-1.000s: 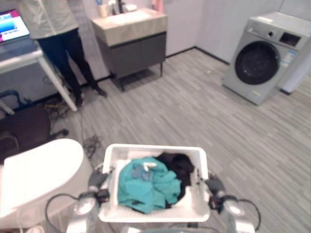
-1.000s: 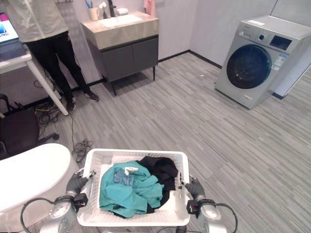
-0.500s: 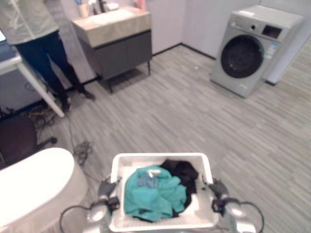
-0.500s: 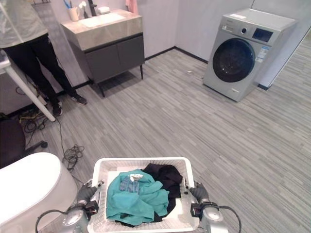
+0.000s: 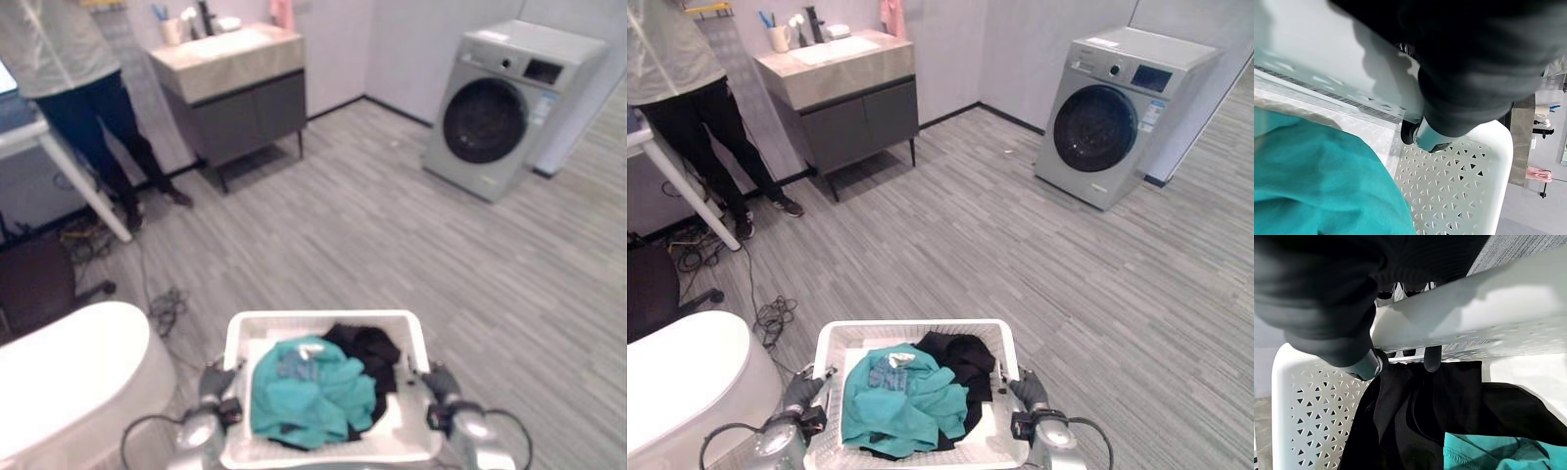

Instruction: Grab the laundry basket,head to the washer,open it,put in the laundry and shut it.

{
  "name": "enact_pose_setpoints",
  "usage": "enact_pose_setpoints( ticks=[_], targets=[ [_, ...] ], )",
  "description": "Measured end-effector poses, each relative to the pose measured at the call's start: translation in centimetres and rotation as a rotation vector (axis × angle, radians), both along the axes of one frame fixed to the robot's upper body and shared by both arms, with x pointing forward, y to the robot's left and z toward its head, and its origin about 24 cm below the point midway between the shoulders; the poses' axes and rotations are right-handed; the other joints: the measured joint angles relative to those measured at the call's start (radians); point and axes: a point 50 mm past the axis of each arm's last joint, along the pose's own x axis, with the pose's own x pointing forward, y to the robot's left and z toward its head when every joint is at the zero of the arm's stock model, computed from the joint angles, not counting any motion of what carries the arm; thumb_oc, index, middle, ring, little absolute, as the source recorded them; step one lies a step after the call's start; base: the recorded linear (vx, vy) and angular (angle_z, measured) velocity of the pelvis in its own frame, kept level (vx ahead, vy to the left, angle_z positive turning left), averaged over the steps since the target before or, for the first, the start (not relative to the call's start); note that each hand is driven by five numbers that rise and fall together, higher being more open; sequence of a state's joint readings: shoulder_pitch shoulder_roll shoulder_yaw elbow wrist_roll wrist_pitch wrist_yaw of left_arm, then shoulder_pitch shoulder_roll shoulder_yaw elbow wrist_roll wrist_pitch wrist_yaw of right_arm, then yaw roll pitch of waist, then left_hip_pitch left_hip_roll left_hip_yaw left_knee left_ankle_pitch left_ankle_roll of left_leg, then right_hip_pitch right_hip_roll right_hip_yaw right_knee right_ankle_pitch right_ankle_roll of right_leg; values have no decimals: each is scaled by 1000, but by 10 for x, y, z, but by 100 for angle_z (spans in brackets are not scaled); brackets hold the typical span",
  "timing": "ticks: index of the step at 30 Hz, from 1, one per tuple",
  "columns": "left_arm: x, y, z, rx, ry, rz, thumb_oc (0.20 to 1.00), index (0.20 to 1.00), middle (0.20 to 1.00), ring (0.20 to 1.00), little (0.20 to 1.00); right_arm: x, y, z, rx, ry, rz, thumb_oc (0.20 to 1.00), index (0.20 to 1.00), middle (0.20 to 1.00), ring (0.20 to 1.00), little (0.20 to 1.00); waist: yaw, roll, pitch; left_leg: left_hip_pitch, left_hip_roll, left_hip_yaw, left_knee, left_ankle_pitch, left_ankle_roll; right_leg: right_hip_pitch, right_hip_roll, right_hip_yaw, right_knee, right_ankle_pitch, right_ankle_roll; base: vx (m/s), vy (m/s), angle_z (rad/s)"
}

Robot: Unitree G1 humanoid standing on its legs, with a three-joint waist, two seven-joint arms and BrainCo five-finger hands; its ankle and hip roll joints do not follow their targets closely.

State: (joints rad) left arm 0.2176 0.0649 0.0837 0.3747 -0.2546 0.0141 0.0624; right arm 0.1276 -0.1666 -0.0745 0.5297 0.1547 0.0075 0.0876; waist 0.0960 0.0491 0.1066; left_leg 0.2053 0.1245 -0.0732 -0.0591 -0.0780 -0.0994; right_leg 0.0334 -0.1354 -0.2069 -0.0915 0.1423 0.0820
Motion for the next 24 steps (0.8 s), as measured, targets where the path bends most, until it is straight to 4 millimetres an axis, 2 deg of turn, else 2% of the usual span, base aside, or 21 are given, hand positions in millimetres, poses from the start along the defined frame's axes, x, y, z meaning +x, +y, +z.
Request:
enact_pose_setpoints(
  ticks=[2, 3, 5, 6, 7, 8, 9, 10, 11, 12, 13, 14, 15, 16, 17, 18, 19, 20, 22, 23, 24],
  targets=[
    [1, -5, 0, -6, 0, -15, 200, 200, 200, 200, 200, -1, -2, -1, -7, 4, -8, 200, 200, 200, 200, 200, -11, 18, 3, 3, 20, 17, -1, 1, -4, 3, 16, -6, 3, -11, 0, 102, -299, -3],
    [2, -6, 0, -3, -1, -20, 200, 200, 200, 200, 200, -3, 0, -3, -1, 13, -18, 200, 200, 200, 200, 200, -10, 21, 2, 4, 27, 19, 2, 1, -5, 2, 22, -33, 9, -16, -3, 93, -424, -6],
    [3, -6, 1, 5, -3, -29, 200, 200, 200, 200, 200, -4, 1, -4, 4, 18, -27, 200, 200, 200, 200, 200, -10, 33, 24, -32, 50, 45, 103, -21, -38, -24, 46, -48, 87, -61, -38, 60, -356, -3],
    [9, -3, 6, 19, -22, -39, 200, 200, 200, 200, 200, -2, 1, -3, 12, 9, -39, 200, 200, 200, 200, 200, -13, 30, 41, -94, 54, 61, 235, -53, -67, -78, 35, -58, 197, -122, -62, 74, -290, -1],
    [14, -1, 9, 25, -36, -52, 200, 200, 200, 200, 200, -3, 5, -4, 38, 3, -59, 200, 200, 200, 200, 200, -9, -2, 64, -197, 46, 95, 469, -25, -45, -73, 31, -60, 223, -160, -78, 192, -363, -49],
    [18, -3, 19, 5, -95, -63, 200, 200, 200, 200, 200, 4, 2, 3, 39, -33, -52, 200, 200, 200, 200, 200, 21, 18, 78, -309, 99, 90, 730, 45, 2, -101, 62, -90, 406, -245, -153, 278, -258, -82],
    [17, 4, 25, 25, -127, -63, 200, 200, 200, 200, 200, 5, 9, 2, 68, -42, -50, 200, 200, 200, 200, 200, 24, -17, 83, -362, 93, 88, 841, 68, 8, -100, 53, -59, 440, -323, -173, 216, -68, -86],
    [14, 4, 24, 12, -123, -53, 200, 200, 200, 200, 200, 6, 8, 3, 66, -43, -45, 200, 200, 200, 200, 200, 12, -1, 81, -392, 88, 72, 849, 39, -3, -103, 65, -46, 451, -340, -174, 208, 13, -47],
    [17, 4, 24, -1, -126, -53, 200, 200, 200, 200, 200, 8, 8, 5, 68, -61, -44, 200, 200, 200, 200, 200, 9, -22, 80, -399, 71, 91, 771, 24, 6, -102, 73, -14, 439, -329, -162, 288, 76, -53],
    [21, 2, 26, -15, -135, -66, 200, 200, 200, 200, 200, 8, 4, 7, 60, -64, -30, 200, 200, 200, 200, 200, 14, -24, 85, -401, 38, 111, 525, 35, 7, -87, 93, 9, 355, -320, -138, 292, 77, -63],
    [21, 1, 24, -20, -127, -66, 200, 200, 200, 200, 200, 7, 3, 6, 63, -57, -31, 200, 200, 200, 200, 200, 15, -20, 82, -390, 32, 99, 387, 50, 6, -54, 108, 16, 287, -308, -101, 380, 142, -97],
    [24, 0, 25, -33, -131, -56, 200, 200, 200, 200, 200, 7, -3, 7, 54, -60, -30, 200, 200, 200, 200, 200, 21, -2, 94, -378, 49, 59, 118, 87, -14, -28, 139, 32, 306, -302, -116, 321, 135, -63],
    [25, 5, 27, -22, -137, -51, 200, 200, 200, 200, 200, 9, 0, 8, 62, -67, -24, 200, 200, 200, 200, 200, 19, -20, 101, -393, 40, 64, 75, 97, -24, -3, 128, 47, 279, -306, -127, 320, 136, -52],
    [29, 3, 25, -41, -137, -48, 200, 200, 200, 200, 200, 10, -3, 9, 59, -67, -18, 200, 200, 200, 200, 200, 11, 10, 116, -399, 77, 39, -3, 105, -24, 17, 169, 47, 277, -309, -138, 232, 124, -21],
    [34, -1, 25, -54, -137, -56, 200, 200, 200, 200, 200, 9, -5, 7, 62, -59, -27, 200, 200, 200, 200, 200, 15, 16, 128, -417, 93, 42, -44, 107, -17, 28, 197, 47, 301, -329, -169, 341, 231, -25],
    [35, -1, 26, -54, -146, -56, 200, 200, 200, 200, 200, 11, -5, 9, 66, -65, -30, 200, 200, 200, 200, 200, 16, 14, 135, -435, 91, 49, -35, 115, -8, 33, 205, 55, 319, -346, -180, 339, 230, -34],
    [35, -1, 27, -55, -152, -56, 200, 200, 200, 200, 200, 12, -6, 10, 67, -73, -34, 200, 200, 200, 200, 200, 14, 11, 134, -447, 90, 66, -20, 115, -7, 39, 218, 71, 332, -367, -171, 500, 405, -41],
    [36, -1, 28, -56, -163, -63, 200, 200, 200, 200, 200, 15, -7, 13, 65, -90, -32, 200, 200, 200, 200, 200, 15, 6, 133, -482, 89, 103, 38, 114, 2, 49, 225, 83, 360, -400, -181, 381, 356, -47],
    [35, 1, 29, -67, -174, -32, 200, 200, 200, 200, 200, 21, -4, 17, 66, -105, -10, 200, 200, 200, 200, 200, 19, 2, 129, -483, 94, 119, 65, 116, 5, 64, 247, 137, 373, -431, -149, 317, 310, -70],
    [30, 6, 26, -68, -162, -8, 200, 200, 200, 200, 200, 27, -2, 20, 68, -118, -1, 200, 200, 200, 200, 200, 29, -2, 118, -482, 93, 111, 78, 122, 12, 73, 248, 166, 377, -427, -160, 393, 427, -101],
    [29, 5, 25, -80, -160, -1, 200, 200, 200, 200, 200, 29, -1, 21, 66, -116, 13, 200, 200, 200, 200, 200, 27, -10, 118, -488, 76, 119, 90, 147, 47, 109, 247, 175, 350, -430, -156, 497, 536, -85]
  ],
)
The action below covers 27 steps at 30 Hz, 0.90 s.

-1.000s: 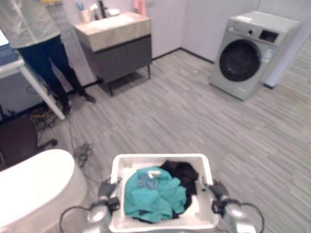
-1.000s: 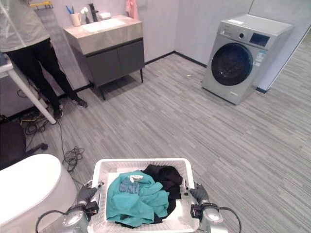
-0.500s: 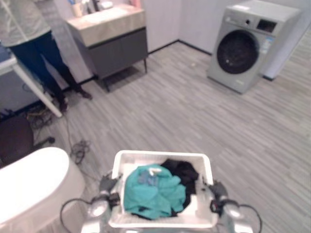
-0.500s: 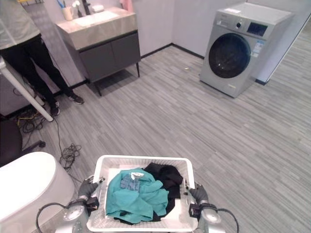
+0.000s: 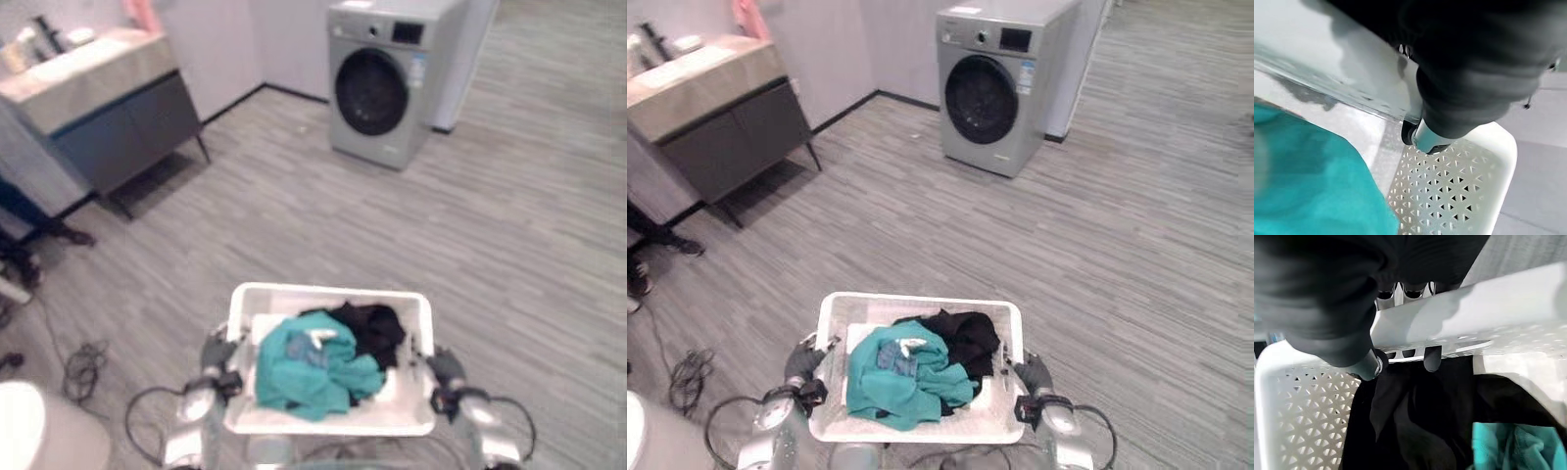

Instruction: Grab the laundry basket,head to the washer,open it,put in the laundry and shut it.

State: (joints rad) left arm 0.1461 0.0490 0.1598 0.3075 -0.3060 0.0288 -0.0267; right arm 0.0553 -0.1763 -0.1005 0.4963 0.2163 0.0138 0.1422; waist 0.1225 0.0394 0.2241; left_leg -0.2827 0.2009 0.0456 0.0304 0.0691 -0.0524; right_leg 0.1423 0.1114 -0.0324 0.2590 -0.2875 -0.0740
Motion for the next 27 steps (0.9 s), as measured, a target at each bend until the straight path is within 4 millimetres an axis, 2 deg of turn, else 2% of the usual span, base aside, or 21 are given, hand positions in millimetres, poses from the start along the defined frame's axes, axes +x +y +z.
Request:
enact_pose_setpoints(
  ticks=[3, 4, 5, 6, 7, 8, 10, 11, 12, 13, 14, 15, 16, 17, 19, 20, 22, 23, 25, 26, 27],
  targets=[
    [4, 1, 4, 19, -20, -28, 200, 200, 200, 200, 200, -3, -1, -1, 6, 9, 1, 200, 200, 200, 200, 200, 1, -31, -12, -51, -25, 70, 146, 0, 1, 61, -32, 7, -68, -18, 31, 419, 493, -30],
    [8, 5, 7, 49, -25, -49, 200, 200, 200, 200, 200, -3, 0, -2, 8, 18, 11, 200, 200, 200, 200, 200, 2, -67, -22, -41, -72, 153, 208, 11, 20, 102, -74, 6, -90, -19, 33, 295, 381, -20],
    [9, 3, 5, 47, -14, -59, 200, 200, 200, 200, 200, -5, 1, -3, 10, 26, 14, 200, 200, 200, 200, 200, 0, -56, -29, -25, -81, 163, 190, 41, 67, 103, -76, -8, -53, -21, 53, 282, 392, -12],
    [8, -1, 2, 46, 2, -76, 200, 200, 200, 200, 200, -12, -7, -6, -2, 45, 1, 200, 200, 200, 200, 200, -2, -50, -38, 13, -85, 163, 143, 48, 86, 95, -81, -19, 13, -23, 97, 278, 425, 5],
    [7, 2, 0, 60, 23, -82, 200, 200, 200, 200, 200, -13, -3, -9, 7, 67, 2, 200, 200, 200, 200, 200, 3, -82, -43, 41, -105, 180, 139, 41, 97, 52, -118, -32, 120, -20, 123, 278, 424, -11],
    [9, 10, 4, 91, 18, -91, 200, 200, 200, 200, 200, -13, 1, -9, 16, 67, 10, 200, 200, 200, 200, 200, 14, -104, -40, 53, -111, 201, 172, -11, 146, -4, -167, -95, 265, 48, 131, 270, 412, -22],
    [10, 14, 7, 110, 18, -107, 200, 200, 200, 200, 200, -13, 3, -5, 13, 49, 22, 200, 200, 200, 200, 200, 28, -112, -41, 93, -126, 191, 176, -51, 158, -18, -266, -184, 378, 75, 116, 278, 348, -27],
    [14, 12, 10, 107, 0, -107, 200, 200, 200, 200, 200, -9, 4, -2, 14, 33, 20, 200, 200, 200, 200, 200, 24, -97, -40, 123, -126, 191, 179, -86, 172, -10, -291, -188, 373, 93, 130, 333, 359, -14],
    [14, 15, 13, 126, -8, -108, 200, 200, 200, 200, 200, -9, 8, -3, 24, 32, 13, 200, 200, 200, 200, 200, 27, -100, -42, 142, -133, 202, 189, -109, 172, 8, -339, -234, 344, 203, 121, 315, 312, -6],
    [16, 19, 19, 151, -24, -111, 200, 200, 200, 200, 200, -10, 11, -3, 33, 30, 16, 200, 200, 200, 200, 200, 22, -112, -41, 158, -144, 202, 184, -120, 170, 8, -370, -267, 342, 339, 136, 217, 216, 22],
    [18, 23, 24, 173, -37, -113, 200, 200, 200, 200, 200, -10, 15, -1, 37, 22, 32, 200, 200, 200, 200, 200, 7, -114, -40, 190, -150, 184, 156, -126, 166, 2, -389, -294, 383, 357, 150, 305, 233, 18],
    [18, 25, 26, 182, -43, -111, 200, 200, 200, 200, 200, -10, 16, -1, 39, 19, 39, 200, 200, 200, 200, 200, 10, -108, -38, 223, -147, 182, 120, -120, 158, -9, -393, -296, 404, 302, 158, 399, 278, 17],
    [17, 24, 27, 179, -48, -108, 200, 200, 200, 200, 200, -4, 17, 5, 33, -6, 44, 200, 200, 200, 200, 200, 1, -89, -35, 276, -136, 186, 83, -119, 157, -24, -382, -333, 354, 219, 192, 492, 358, -9],
    [15, 22, 27, 171, -53, -102, 200, 200, 200, 200, 200, -3, 17, 9, 33, -18, 47, 200, 200, 200, 200, 200, 0, -83, -37, 303, -132, 170, 54, -139, 171, -43, -378, -368, 320, 176, 193, 294, 227, -12],
    [11, 25, 28, 160, -64, -70, 200, 200, 200, 200, 200, 1, 19, 17, 30, -61, 54, 200, 200, 200, 200, 200, -18, -64, -34, 344, -108, 159, -2, -143, 154, -148, -326, -317, 305, 115, 165, 188, 119, -8],
    [11, 24, 28, 154, -65, -68, 200, 200, 200, 200, 200, -1, 16, 19, 22, -67, 51, 200, 200, 200, 200, 200, -30, -54, -34, 360, -93, 157, -20, -123, 127, -200, -314, -317, 295, 107, 156, 279, 126, 17],
    [10, 19, 25, 140, -59, -74, 200, 200, 200, 200, 200, -1, 16, 19, 13, -61, 52, 200, 200, 200, 200, 200, -50, -47, -35, 385, -73, 154, -29, -153, 116, -324, -325, -312, 232, 119, 158, 323, 23, 2],
    [8, 19, 24, 135, -52, -64, 200, 200, 200, 200, 200, 0, 16, 20, 12, -63, 51, 200, 200, 200, 200, 200, -65, -40, -32, 394, -48, 150, -26, -168, 93, -372, -315, -301, 163, 143, 168, 538, -127, 23],
    [15, 16, 26, 140, -64, -86, 200, 200, 200, 200, 200, -7, 14, 21, 1, -64, 33, 200, 200, 200, 200, 200, -121, -38, -20, 397, 12, 68, -11, -197, 46, -441, -299, -164, -124, 235, 240, 420, -116, 95],
    [18, 14, 26, 148, -62, -106, 200, 200, 200, 200, 200, -12, 11, 19, 1, -54, 15, 200, 200, 200, 200, 200, -134, -46, -19, 400, 24, 30, -21, -204, 30, -431, -309, -130, -216, 246, 255, 262, -52, 121],
    [18, 14, 25, 170, -50, -135, 200, 200, 200, 200, 200, -19, 11, 14, 8, -29, 1, 200, 200, 200, 200, 200, -132, -64, -19, 442, 31, 10, -52, -204, 8, -418, -334, -127, -242, 213, 266, 385, -86, 100]
  ],
)
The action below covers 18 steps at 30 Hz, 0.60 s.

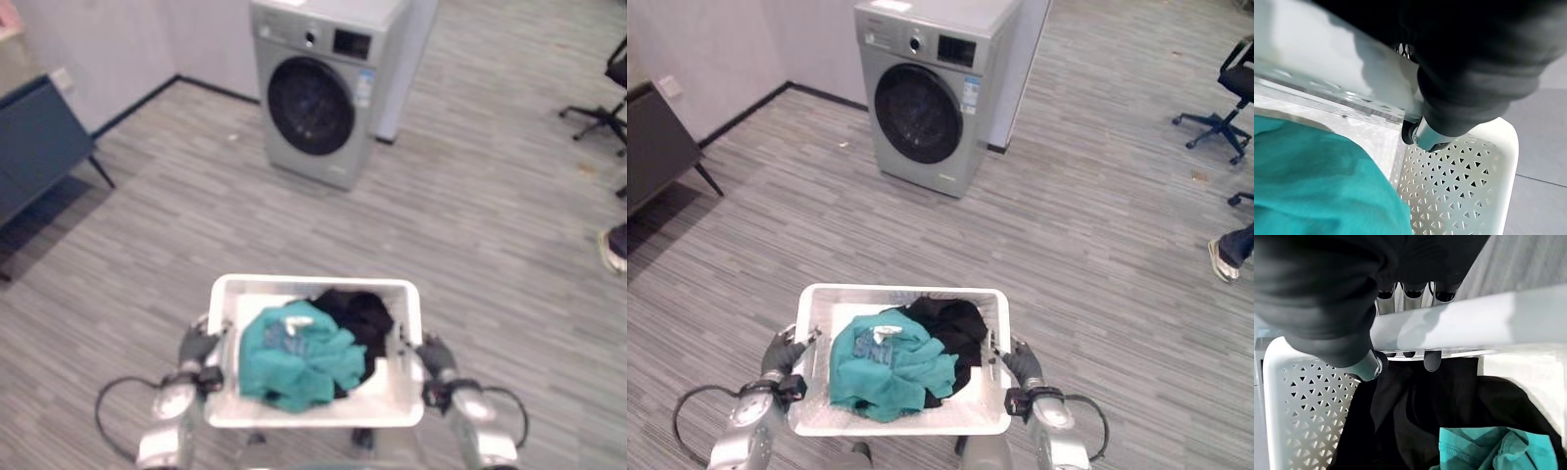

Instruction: Grab the laundry basket,head to the washer,open it,put in the laundry and shut it.

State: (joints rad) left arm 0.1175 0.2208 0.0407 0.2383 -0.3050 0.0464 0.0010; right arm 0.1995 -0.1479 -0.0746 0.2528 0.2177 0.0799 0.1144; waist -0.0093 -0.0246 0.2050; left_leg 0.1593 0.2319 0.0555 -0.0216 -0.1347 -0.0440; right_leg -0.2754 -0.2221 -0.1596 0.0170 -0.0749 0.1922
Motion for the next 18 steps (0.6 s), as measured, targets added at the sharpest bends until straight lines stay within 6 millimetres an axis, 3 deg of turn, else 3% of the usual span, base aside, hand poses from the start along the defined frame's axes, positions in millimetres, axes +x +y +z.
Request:
enact_pose_setpoints(
  ticks=[1, 2, 3, 4, 5, 7, 8, 9, 10, 11, 12, 13, 14, 15, 16, 17, 18],
  targets=[
    [0, -2, -2, 3, 5, -16, 200, 200, 200, 200, 200, -9, 1, -5, 12, 23, -12, 200, 200, 200, 200, 200, 3, -36, -13, 39, 10, -11, -2, -14, -55, 3, -16, 6, 8, 37, 24, 401, -98, 52],
    [1, -9, -7, -18, 24, -9, 200, 200, 200, 200, 200, -5, -4, -4, 6, 16, -27, 200, 200, 200, 200, 200, 13, -11, 3, 27, 27, -18, 79, -49, -102, -16, -5, -1, 68, 81, 34, 424, -110, 11],
    [0, -18, -12, -44, 37, -5, 200, 200, 200, 200, 200, 1, -13, 3, -9, -16, -60, 200, 200, 200, 200, 200, 8, 20, 37, -42, 4, -11, 289, -116, -121, -14, 5, -2, 97, 93, 32, 815, -280, -2],
    [-1, -34, -14, -99, 32, -3, 200, 200, 200, 200, 200, 2, -27, 16, -44, -72, -73, 200, 200, 200, 200, 200, -16, 87, 60, -65, -39, 8, 351, -192, -78, -1, 20, -63, 134, 100, 22, 674, -243, 19],
    [2, -37, -12, -109, 19, -5, 200, 200, 200, 200, 200, 1, -31, 18, -61, -80, -74, 200, 200, 200, 200, 200, -31, 119, 59, -34, -12, -7, 276, -227, -59, -7, 31, -81, 200, 107, 0, 731, -325, 50],
    [10, -35, 0, -74, -40, -28, 200, 200, 200, 200, 200, -6, -28, 24, -21, -131, -106, 200, 200, 200, 200, 200, -59, 74, 57, 3, 0, -70, 190, -227, -58, -54, 10, -41, 431, 5, -63, 591, -321, 131],
    [13, -35, 5, -62, -72, -38, 200, 200, 200, 200, 200, -5, -27, 21, -2, -125, -110, 200, 200, 200, 200, 200, -62, 45, 51, 53, -7, -106, 158, -200, -75, -56, 10, -71, 490, -51, -132, 566, -302, 104],
    [8, -34, 2, -63, -56, -30, 200, 200, 200, 200, 200, 9, -31, 24, -13, -135, -97, 200, 200, 200, 200, 200, -46, 61, 53, 30, -13, -90, 329, -129, -77, -45, 52, -75, 489, -68, -141, 517, -343, 39],
    [4, -28, -2, -49, -30, -21, 200, 200, 200, 200, 200, 18, -28, 20, 2, -121, -93, 200, 200, 200, 200, 200, -55, 62, 52, -7, 25, -28, 416, -112, -72, -21, 84, -82, 475, -77, -158, 279, -321, -9],
    [4, -27, -5, -45, -8, -20, 200, 200, 200, 200, 200, 18, -25, 17, 11, -108, -86, 200, 200, 200, 200, 200, -45, 49, 51, -24, 28, -38, 469, -68, -68, -14, 91, -93, 475, -81, -188, 441, -505, -8],
    [-1, -22, -9, -46, 12, 7, 200, 200, 200, 200, 200, 20, -21, 15, 15, -98, -67, 200, 200, 200, 200, 200, -26, 34, 46, -59, 33, -56, 530, -2, -121, -16, 95, -99, 502, -109, -203, 512, -634, -7],
    [-4, -16, -10, -44, 19, 28, 200, 200, 200, 200, 200, 22, -19, 14, 17, -87, -54, 200, 200, 200, 200, 200, -12, 22, 58, -134, 45, -64, 681, 81, -112, 4, 113, -103, 505, -134, -256, 369, -454, -30],
    [-7, -14, -12, -45, 28, 35, 200, 200, 200, 200, 200, 22, -16, 11, 27, -67, -43, 200, 200, 200, 200, 200, 14, 8, 69, -235, 60, -72, 839, 289, -69, 27, 135, -92, 490, -148, -280, 471, -405, -55],
    [-14, -15, -14, -54, 40, 38, 200, 200, 200, 200, 200, 18, -14, 9, 35, -59, -51, 200, 200, 200, 200, 200, 57, 3, 85, -393, 109, -39, 1053, 477, 33, 91, 166, -72, 415, -127, -317, 349, -142, -69],
    [-12, -15, -7, -62, -7, 34, 200, 200, 200, 200, 200, 16, -11, 7, 44, -50, -54, 200, 200, 200, 200, 200, 72, -7, 92, -464, 113, 4, 1097, 368, 63, 137, 173, -70, 378, -125, -321, 353, -143, -29],
    [-9, -13, -3, -57, -23, 29, 200, 200, 200, 200, 200, 13, -12, 5, 40, -42, -60, 200, 200, 200, 200, 200, 63, -19, 98, -510, 91, 53, 1030, 275, 66, 205, 180, -76, 314, -132, -311, 220, -19, 14],
    [-7, -14, -2, -57, -33, 16, 200, 200, 200, 200, 200, 14, -12, 6, 37, -43, -56, 200, 200, 200, 200, 200, 67, -27, 103, -517, 55, 83, 894, 216, 60, 273, 184, -76, 257, -121, -309, 376, -3, 0]
  ],
)
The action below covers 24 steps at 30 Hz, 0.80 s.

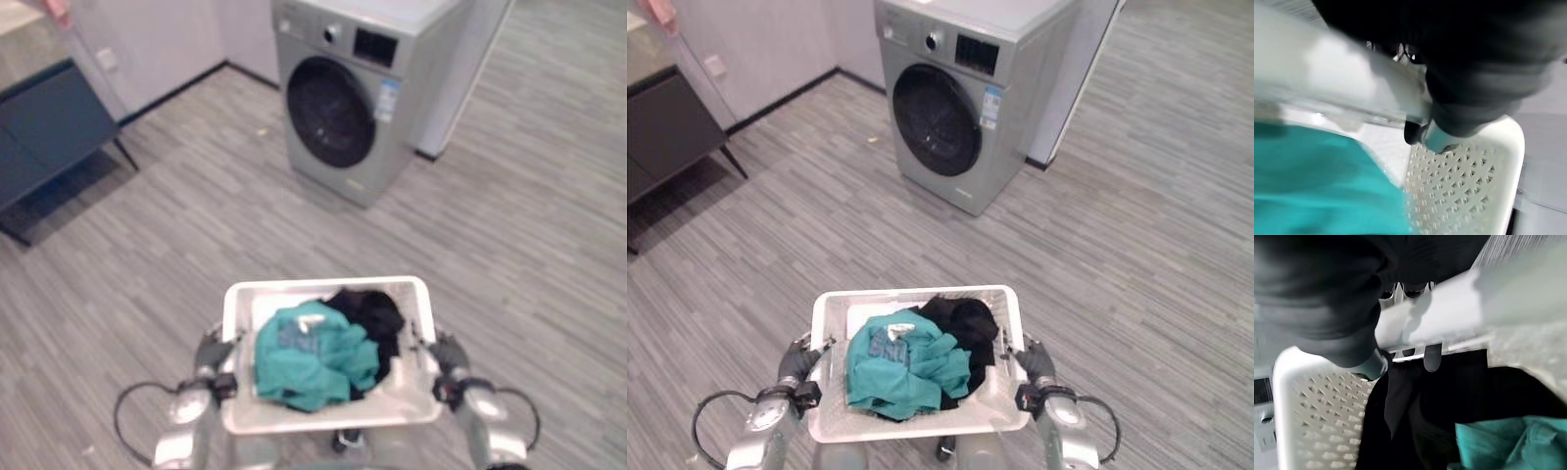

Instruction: Grab the laundry basket,head to the washer,open it,put in the laundry and shut it.

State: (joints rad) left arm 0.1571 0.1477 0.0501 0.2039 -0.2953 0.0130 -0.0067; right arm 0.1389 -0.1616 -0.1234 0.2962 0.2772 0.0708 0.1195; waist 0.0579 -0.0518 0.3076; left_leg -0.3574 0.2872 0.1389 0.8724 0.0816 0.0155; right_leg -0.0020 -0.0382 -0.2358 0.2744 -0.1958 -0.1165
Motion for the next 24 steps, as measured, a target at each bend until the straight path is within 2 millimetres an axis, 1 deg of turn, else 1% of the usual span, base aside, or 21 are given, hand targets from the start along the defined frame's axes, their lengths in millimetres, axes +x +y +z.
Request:
enact_pose_setpoints(
  ticks=[2, 3, 4, 5, 7, 9, 10, 11, 12, 13, 14, 15, 16, 17, 18, 19, 20, 21, 22, 23, 24],
  targets=[
    [-3, 0, -1, -3, 0, 9, 200, 200, 200, 200, 200, 8, 2, 6, -10, -31, 20, 200, 200, 200, 200, 200, 15, 11, -7, 3, -29, 21, -134, -17, -22, 65, 20, -14, -50, 7, 8, 375, 14, -38],
    [-3, 1, -2, -4, 10, 10, 200, 200, 200, 200, 200, 10, -1, 8, -28, -37, 29, 200, 200, 200, 200, 200, 13, 27, -21, 5, -55, 8, -321, -36, -66, 135, 50, -20, -113, 11, 31, 278, 63, -31],
    [-1, 1, -2, -7, 9, 16, 200, 200, 200, 200, 200, 13, -1, 10, -52, -35, 60, 200, 200, 200, 200, 200, 28, 32, -23, 41, -77, -4, -511, -33, -78, 167, 65, -21, -134, 15, 23, 517, 127, -48],
    [-6, 8, -6, 3, 35, 39, 200, 200, 200, 200, 200, 20, 7, 10, -65, -32, 117, 200, 200, 200, 200, 200, 60, 35, -33, 54, -81, -14, -722, -26, -74, 223, 95, -25, -172, 10, 33, 511, 144, -61],
    [-5, 13, -5, 3, 36, 66, 200, 200, 200, 200, 200, 29, 14, 11, -63, -36, 147, 200, 200, 200, 200, 200, 67, 19, -26, 57, -106, -57, -886, -24, -72, 277, 114, -12, -196, -5, 58, 363, 133, -28],
    [2, 15, -1, 3, 16, 82, 200, 200, 200, 200, 200, 35, 16, 11, -64, -36, 147, 200, 200, 200, 200, 200, 97, 4, -19, 37, -123, -125, -908, -26, -68, 307, 117, 16, -194, -15, 74, 233, 152, -25],
    [1, 15, 0, 3, 13, 84, 200, 200, 200, 200, 200, 35, 15, 12, -69, -42, 148, 200, 200, 200, 200, 200, 116, 2, -20, 53, -152, -99, -838, -58, 39, 356, 132, 36, -175, -19, 81, 347, 247, -30],
    [-2, 13, -4, -5, 32, 83, 200, 200, 200, 200, 200, 30, 13, 9, -71, -24, 146, 200, 200, 200, 200, 200, 112, 12, -41, 69, -156, -110, -815, -67, 48, 371, 129, 59, -134, -23, 85, 591, 489, -61],
    [-8, 14, -9, -13, 55, 95, 200, 200, 200, 200, 200, 30, 15, 7, -75, -12, 159, 200, 200, 200, 200, 200, 134, 29, -60, 112, -151, -131, -816, -74, 52, 364, 135, 113, -70, -39, 90, 246, 242, -84],
    [-13, 18, -11, -15, 68, 112, 200, 200, 200, 200, 200, 31, 17, 8, -76, -19, 171, 200, 200, 200, 200, 200, 153, 40, -60, 156, -136, -127, -814, -49, 89, 350, 141, 133, -1, -52, 98, 385, 378, -101],
    [-16, 26, -10, 0, 66, 130, 200, 200, 200, 200, 200, 28, 26, 5, -47, -19, 177, 200, 200, 200, 200, 200, 148, 9, -62, 149, -139, -63, -756, -46, 90, 341, 115, 139, 70, -49, 100, 404, 422, -57],
    [-11, 29, -7, 4, 50, 134, 200, 200, 200, 200, 200, 27, 28, 4, -38, -14, 177, 200, 200, 200, 200, 200, 137, -11, -65, 161, -155, -50, -745, -18, 121, 308, 80, 134, 140, -89, 101, 547, 569, -21],
    [-9, 28, -6, 0, 54, 131, 200, 200, 200, 200, 200, 28, 27, 4, -39, -10, 175, 200, 200, 200, 200, 200, 137, -14, -66, 174, -166, -44, -743, 17, 136, 306, 58, 137, 117, -133, 108, 406, 433, -20],
    [-8, 31, -5, 10, 50, 132, 200, 200, 200, 200, 200, 29, 33, 5, -29, -12, 192, 200, 200, 200, 200, 200, 143, -41, -78, 147, -167, 71, -673, -29, 99, 317, 24, 139, 31, -74, 114, 301, 340, -4],
    [-7, 32, -7, 10, 59, 133, 200, 200, 200, 200, 200, 30, 33, 9, -34, -28, 195, 200, 200, 200, 200, 200, 125, -45, -82, 128, -146, 135, -604, -56, 72, 323, 7, 108, 49, -80, 116, 275, 358, 35],
    [-1, 28, -5, 0, 50, 122, 200, 200, 200, 200, 200, 31, 29, 10, -40, -31, 183, 200, 200, 200, 200, 200, 107, -39, -82, 111, -146, 123, -537, -78, 39, 316, -19, 73, 75, -63, 141, 375, 505, 52],
    [0, 26, -5, -2, 46, 117, 200, 200, 200, 200, 200, 33, 25, 11, -46, -27, 176, 200, 200, 200, 200, 200, 106, -36, -80, 100, -145, 122, -483, -123, 52, 313, -25, 82, 96, -29, 196, 315, 445, 29],
    [-1, 29, -5, 12, 55, 116, 200, 200, 200, 200, 200, 35, 27, 12, -44, -26, 181, 200, 200, 200, 200, 200, 115, -38, -79, 107, -146, 126, -470, -152, 54, 302, -35, 80, 120, 10, 217, 304, 430, 8],
    [-2, 40, -3, 63, 71, 98, 200, 200, 200, 200, 200, 34, 36, 10, -28, -24, 198, 200, 200, 200, 200, 200, 118, -50, -79, 152, -164, 122, -493, -165, 64, 294, -48, 76, 178, 147, 212, 356, 535, 1],
    [-1, 42, -1, 74, 64, 94, 200, 200, 200, 200, 200, 33, 36, 10, -20, -26, 190, 200, 200, 200, 200, 200, 123, -47, -74, 196, -172, 106, -537, -169, 71, 263, -62, 73, 235, 132, 197, 257, 403, -1],
    [0, 46, 1, 92, 59, 95, 200, 200, 200, 200, 200, 35, 39, 12, -15, -38, 197, 200, 200, 200, 200, 200, 123, -47, -76, 232, -182, 114, -562, -204, 113, 236, -86, 74, 259, 111, 182, 150, 253, -31]
  ],
)
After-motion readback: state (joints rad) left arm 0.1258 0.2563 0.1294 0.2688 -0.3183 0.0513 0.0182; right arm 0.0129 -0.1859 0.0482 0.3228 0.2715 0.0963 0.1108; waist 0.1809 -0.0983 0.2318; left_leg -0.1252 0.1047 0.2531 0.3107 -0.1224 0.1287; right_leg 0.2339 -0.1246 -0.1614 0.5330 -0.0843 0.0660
